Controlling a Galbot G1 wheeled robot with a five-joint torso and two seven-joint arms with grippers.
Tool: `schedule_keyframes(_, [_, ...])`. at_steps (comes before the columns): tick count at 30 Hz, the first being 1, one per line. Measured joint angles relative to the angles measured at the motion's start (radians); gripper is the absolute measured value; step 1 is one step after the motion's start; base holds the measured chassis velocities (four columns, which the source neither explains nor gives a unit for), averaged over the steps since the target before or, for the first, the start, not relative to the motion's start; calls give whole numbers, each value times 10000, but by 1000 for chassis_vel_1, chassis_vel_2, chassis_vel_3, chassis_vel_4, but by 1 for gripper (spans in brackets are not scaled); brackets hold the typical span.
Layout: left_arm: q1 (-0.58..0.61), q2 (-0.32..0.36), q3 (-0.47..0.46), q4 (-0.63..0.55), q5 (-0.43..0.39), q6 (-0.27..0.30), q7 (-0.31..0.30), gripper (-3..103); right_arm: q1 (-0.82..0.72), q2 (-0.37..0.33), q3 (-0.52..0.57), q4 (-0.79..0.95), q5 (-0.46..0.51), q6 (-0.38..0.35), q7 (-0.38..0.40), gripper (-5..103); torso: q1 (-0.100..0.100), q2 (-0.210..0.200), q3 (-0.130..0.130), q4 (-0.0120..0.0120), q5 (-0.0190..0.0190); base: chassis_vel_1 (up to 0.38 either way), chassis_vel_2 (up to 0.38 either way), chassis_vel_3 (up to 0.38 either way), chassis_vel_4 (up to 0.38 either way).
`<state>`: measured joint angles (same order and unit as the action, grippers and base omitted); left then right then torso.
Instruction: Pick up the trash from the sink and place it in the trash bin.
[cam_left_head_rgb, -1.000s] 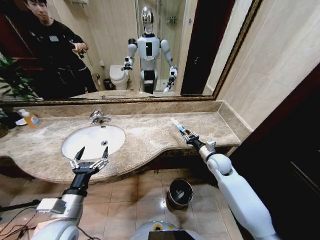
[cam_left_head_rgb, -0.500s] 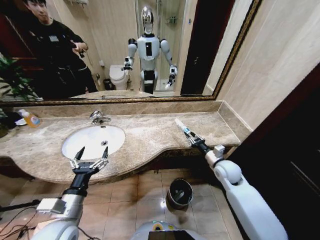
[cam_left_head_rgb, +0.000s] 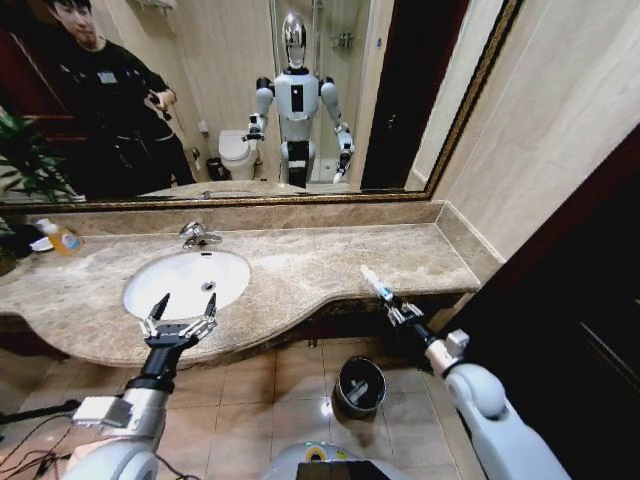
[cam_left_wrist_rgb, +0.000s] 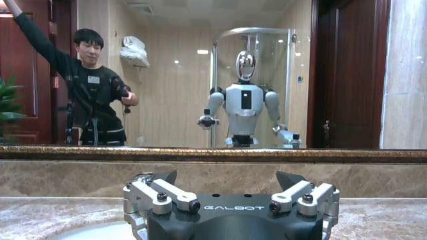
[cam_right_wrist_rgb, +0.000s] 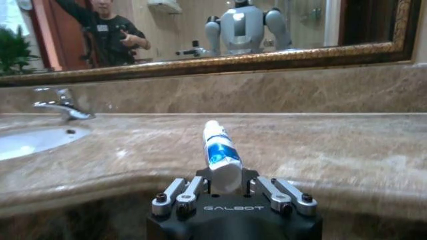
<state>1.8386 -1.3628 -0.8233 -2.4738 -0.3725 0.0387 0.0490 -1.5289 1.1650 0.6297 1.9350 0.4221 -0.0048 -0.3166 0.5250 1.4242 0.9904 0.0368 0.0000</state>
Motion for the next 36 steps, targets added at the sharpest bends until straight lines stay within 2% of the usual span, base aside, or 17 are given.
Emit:
schedule_keyframes(9, [0, 0, 0, -1, 0, 0, 0, 100, -1072, 389, -134, -149, -340, 1043, -260, 27, 1, 1, 0, 0, -1, 0, 0, 0, 0])
schedule_keyframes(13, [0, 0, 0, 0, 0, 0, 0, 100, -1266, 549, -341, -867, -698, 1494, -312, 27, 1, 0, 0, 0, 0, 0, 0, 0, 0])
schedule_keyframes(18, [0, 0, 0, 0, 0, 0, 0, 100, -1076, 731, -569, -1631, -911, 1562, -332, 27, 1, 1, 0, -1, 1, 0, 0, 0, 0])
schedule_keyframes(27, [0, 0, 0, 0, 0, 0, 0, 100, 57, 1281, -1138, -4008, -1435, 1519, -132, 27, 1, 0, 1, 0, -1, 0, 0, 0, 0])
schedule_keyframes(36, [0, 0, 0, 0, 0, 0, 0, 100, 545, 1233, -1524, -5414, -1517, 1869, 205, 27, 1, 0, 1, 0, -1, 0, 0, 0, 0])
